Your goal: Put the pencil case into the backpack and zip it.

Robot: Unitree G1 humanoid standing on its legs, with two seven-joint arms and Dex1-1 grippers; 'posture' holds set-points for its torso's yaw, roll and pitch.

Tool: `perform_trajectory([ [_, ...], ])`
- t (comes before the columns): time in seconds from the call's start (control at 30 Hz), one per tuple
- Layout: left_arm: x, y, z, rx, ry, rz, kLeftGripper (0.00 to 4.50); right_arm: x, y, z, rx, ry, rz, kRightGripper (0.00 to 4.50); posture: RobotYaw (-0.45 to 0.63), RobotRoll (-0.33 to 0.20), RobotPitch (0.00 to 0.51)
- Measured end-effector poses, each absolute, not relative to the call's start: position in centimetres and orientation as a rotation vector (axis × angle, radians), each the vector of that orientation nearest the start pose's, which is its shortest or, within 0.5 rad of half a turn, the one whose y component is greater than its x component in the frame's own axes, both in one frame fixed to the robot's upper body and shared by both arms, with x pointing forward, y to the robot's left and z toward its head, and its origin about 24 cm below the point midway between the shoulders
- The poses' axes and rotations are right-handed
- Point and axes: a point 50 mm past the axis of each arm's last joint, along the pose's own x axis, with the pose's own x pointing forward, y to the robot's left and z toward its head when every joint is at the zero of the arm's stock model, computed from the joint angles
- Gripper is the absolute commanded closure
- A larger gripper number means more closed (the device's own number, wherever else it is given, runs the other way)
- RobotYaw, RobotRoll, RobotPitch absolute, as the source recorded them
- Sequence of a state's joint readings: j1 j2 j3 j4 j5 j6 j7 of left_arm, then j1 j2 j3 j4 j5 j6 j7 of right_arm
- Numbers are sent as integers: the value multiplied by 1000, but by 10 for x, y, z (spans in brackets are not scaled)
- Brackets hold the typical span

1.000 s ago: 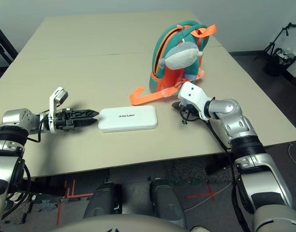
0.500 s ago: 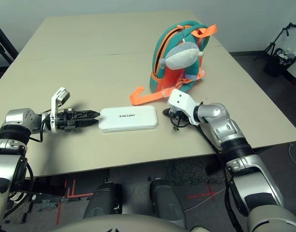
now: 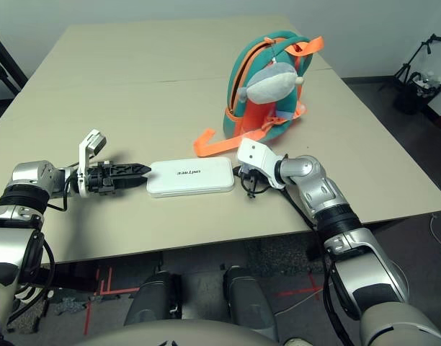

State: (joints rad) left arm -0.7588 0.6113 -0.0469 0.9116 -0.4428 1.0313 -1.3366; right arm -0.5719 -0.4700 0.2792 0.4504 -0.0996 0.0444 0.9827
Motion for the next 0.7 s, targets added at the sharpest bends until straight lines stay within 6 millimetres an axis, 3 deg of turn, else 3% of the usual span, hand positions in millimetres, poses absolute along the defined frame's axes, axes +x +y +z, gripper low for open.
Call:
perform_trajectory([
  [0.7,310,242,77,-756,905,-897,0,329,-146,76,-650,288,1092,4451,-115,0,81],
])
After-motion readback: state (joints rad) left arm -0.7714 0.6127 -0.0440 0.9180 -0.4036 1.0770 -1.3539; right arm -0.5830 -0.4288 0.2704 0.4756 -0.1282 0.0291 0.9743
